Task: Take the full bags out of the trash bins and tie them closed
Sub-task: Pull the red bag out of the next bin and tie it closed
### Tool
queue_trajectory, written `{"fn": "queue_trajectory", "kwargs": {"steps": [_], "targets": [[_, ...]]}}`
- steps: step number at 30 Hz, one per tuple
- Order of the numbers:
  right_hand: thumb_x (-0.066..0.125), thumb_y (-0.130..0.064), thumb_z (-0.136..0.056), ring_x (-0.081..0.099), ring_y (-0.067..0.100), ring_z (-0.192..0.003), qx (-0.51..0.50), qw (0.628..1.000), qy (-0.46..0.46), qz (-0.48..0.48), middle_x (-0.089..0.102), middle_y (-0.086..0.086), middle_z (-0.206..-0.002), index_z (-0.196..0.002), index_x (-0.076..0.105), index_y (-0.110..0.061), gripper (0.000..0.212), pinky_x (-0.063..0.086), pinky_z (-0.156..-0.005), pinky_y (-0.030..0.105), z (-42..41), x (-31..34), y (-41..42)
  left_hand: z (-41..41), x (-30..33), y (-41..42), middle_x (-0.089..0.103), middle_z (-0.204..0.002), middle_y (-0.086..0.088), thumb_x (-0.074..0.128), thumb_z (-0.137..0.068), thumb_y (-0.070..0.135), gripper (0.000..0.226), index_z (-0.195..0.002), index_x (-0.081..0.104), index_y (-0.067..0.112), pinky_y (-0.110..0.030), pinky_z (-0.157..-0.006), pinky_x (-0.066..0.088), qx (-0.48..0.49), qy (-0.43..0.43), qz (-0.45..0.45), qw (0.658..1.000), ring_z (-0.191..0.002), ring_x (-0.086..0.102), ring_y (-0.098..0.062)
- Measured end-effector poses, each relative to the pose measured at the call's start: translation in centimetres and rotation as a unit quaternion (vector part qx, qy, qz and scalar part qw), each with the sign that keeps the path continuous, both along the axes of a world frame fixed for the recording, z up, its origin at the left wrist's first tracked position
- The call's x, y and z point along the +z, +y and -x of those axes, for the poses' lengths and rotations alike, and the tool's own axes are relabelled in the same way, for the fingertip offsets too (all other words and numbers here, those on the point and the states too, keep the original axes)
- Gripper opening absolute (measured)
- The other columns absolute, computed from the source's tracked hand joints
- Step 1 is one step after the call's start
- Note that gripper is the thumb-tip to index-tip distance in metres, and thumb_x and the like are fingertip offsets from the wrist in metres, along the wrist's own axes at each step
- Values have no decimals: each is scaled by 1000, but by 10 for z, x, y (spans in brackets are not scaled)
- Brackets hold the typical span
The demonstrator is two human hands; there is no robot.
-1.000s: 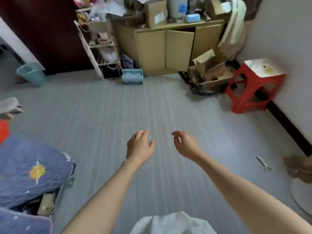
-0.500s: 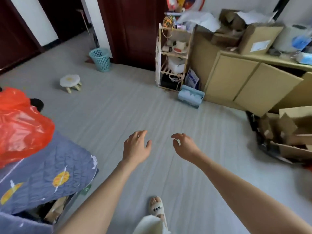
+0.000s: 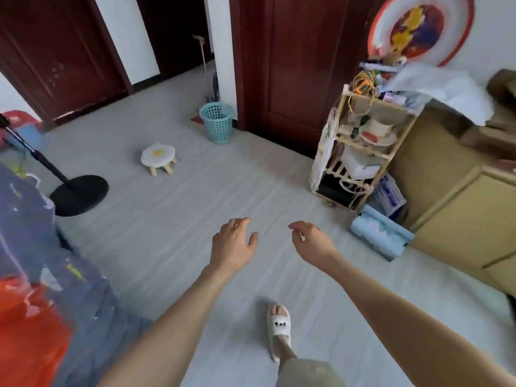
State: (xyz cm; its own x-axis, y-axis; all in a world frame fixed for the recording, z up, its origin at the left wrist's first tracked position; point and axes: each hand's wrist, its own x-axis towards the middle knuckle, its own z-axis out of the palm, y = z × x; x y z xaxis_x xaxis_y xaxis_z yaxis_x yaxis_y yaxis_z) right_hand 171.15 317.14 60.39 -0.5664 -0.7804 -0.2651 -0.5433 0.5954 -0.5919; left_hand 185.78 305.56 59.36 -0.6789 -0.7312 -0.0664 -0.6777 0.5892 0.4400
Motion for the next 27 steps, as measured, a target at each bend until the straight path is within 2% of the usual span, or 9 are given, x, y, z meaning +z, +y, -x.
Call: {"fn": "queue_trajectory", "kwargs": {"steps": [7,14,20,27], "targets": [[36,-16,-94,52,27,-119,69,997,-17,9,55,12,-129,-126,54,-13,36,41,-101,32,117,18,-227,108,30,-197,49,-136,-11,46,-93,31,45,-135,43,13,-39,-97,38,112,12,-9,994,-123,46,-31],[38,-19,-93,53,25,-117,159,987,-6,-1,58,8,-127,-125,54,-17,35,41,-99,30,166,12,-417,141,15,-362,44,-140,-6,44,-94,33,45,-137,41,17,-40,-103,34,198,7,-29,980,-128,41,-26],[40,-16,-93,53,26,-117,215,977,11,1,58,12,-126,-126,54,-13,35,40,-100,32,203,-3,-630,173,-4,-566,43,-141,-8,43,-94,33,47,-138,39,17,-42,-104,33,233,2,-26,972,-129,39,-28],[42,-16,-93,52,27,-120,245,969,28,10,56,13,-127,-126,53,-13,35,40,-103,38,253,18,-847,217,14,-781,42,-143,-6,43,-94,33,46,-138,39,18,-39,-104,32,248,5,-39,968,-130,38,-26]]}}
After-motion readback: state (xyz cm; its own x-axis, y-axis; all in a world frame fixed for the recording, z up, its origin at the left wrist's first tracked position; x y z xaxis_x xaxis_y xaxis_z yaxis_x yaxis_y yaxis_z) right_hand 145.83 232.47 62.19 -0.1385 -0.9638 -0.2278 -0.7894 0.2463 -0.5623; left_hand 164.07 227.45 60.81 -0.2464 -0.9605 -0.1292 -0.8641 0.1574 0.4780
